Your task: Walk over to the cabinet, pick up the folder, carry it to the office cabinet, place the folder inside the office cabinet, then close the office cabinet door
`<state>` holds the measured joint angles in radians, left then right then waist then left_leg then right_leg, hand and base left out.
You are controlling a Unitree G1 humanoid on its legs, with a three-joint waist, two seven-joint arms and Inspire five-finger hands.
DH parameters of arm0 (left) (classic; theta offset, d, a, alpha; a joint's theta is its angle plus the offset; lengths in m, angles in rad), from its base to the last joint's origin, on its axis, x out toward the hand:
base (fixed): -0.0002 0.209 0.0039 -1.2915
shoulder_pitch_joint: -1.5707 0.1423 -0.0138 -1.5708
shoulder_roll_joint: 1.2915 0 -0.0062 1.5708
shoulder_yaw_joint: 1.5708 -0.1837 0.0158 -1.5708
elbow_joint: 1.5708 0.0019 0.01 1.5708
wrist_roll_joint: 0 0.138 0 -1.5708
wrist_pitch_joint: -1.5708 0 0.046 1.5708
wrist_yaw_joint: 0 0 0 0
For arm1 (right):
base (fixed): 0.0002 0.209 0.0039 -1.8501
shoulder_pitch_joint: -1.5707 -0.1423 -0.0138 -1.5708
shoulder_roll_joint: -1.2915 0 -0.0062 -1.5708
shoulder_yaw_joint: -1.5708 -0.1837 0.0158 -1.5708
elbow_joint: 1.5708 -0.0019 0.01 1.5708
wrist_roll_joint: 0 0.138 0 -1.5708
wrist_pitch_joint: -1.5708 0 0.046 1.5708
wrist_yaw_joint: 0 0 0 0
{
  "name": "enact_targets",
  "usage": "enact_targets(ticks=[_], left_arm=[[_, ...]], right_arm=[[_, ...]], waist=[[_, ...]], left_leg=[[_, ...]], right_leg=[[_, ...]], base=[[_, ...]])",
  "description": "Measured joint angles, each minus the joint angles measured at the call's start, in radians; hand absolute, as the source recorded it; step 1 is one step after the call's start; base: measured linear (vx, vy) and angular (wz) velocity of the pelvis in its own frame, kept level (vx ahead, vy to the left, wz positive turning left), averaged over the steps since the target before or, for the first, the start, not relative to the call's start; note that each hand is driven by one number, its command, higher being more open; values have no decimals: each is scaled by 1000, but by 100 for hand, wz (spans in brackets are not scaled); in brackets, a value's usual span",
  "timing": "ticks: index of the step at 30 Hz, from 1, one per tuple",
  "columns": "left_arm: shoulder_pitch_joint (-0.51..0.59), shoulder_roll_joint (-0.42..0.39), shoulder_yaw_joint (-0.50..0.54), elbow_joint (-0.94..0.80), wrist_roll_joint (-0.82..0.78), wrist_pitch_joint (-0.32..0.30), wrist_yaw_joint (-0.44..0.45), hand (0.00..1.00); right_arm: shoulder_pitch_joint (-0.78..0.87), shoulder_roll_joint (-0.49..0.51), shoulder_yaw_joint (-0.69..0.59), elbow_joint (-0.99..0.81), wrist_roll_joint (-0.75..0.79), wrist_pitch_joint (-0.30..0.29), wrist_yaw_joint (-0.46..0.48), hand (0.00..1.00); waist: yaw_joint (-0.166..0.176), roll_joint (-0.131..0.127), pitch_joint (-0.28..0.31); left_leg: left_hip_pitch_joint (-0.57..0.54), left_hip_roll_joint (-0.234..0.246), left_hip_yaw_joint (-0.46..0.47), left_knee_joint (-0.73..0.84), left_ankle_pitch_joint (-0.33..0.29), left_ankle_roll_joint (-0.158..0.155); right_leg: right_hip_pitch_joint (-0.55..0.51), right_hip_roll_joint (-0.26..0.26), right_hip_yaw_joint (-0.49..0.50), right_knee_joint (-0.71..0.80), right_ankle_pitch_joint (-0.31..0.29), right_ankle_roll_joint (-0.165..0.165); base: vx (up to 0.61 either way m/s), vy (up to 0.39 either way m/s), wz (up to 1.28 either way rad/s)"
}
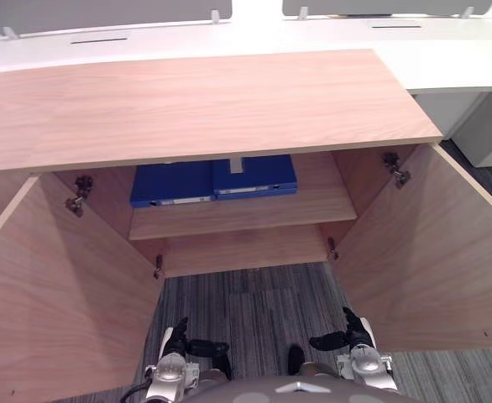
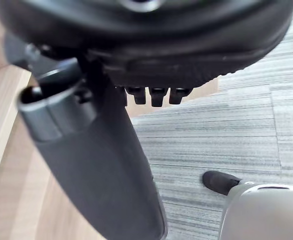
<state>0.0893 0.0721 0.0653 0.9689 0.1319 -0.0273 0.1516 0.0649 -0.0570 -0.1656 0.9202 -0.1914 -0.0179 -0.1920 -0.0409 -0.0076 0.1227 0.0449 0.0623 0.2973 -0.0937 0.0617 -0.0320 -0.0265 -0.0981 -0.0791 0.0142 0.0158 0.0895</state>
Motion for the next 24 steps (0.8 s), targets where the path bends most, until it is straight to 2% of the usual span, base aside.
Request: enact_targets(ticks=[9, 13, 18, 20, 24], left_arm=[[-18, 1, 1, 55, 36, 17, 13, 100], [-27, 1, 1, 56, 37, 20, 13, 100], [-63, 0, 0, 55, 52, 18, 16, 100], [-60, 0, 0, 55, 72, 17, 16, 100], [-39, -2, -2, 55, 78, 17, 14, 100]], right_arm=[[71, 28, -217, -15, 221, 2, -28, 100], [91, 55, -310, -109, 312, 1, -61, 100], [106, 52, -370, -290, 310, -2, -108, 100], [104, 51, -381, -349, 308, -2, -126, 100], [49, 21, -407, -454, 288, -3, -156, 100]], waist=[[-29, 3, -41], [-67, 5, -40], [-86, 15, -34], [-100, 16, -33], [-106, 31, -19]], left_leg=[[52, 4, 171, 7, -50, -10], [73, 13, 217, 39, -94, -4], [73, 19, 275, 112, -156, -7], [72, 19, 282, 124, -166, -9], [70, 17, 314, 135, -181, -21]], right_leg=[[-34, 38, 182, -15, 34, -11], [-43, 57, 267, -16, 42, -10], [-63, 62, 342, 0, 45, -5], [-68, 61, 351, 0, 46, -3], [-83, 63, 382, -6, 56, 3]], base=[[53, 36, -63], [62, -5, -67], [-8, -5, -49], [-53, -9, -21], [-43, -9, -23]])
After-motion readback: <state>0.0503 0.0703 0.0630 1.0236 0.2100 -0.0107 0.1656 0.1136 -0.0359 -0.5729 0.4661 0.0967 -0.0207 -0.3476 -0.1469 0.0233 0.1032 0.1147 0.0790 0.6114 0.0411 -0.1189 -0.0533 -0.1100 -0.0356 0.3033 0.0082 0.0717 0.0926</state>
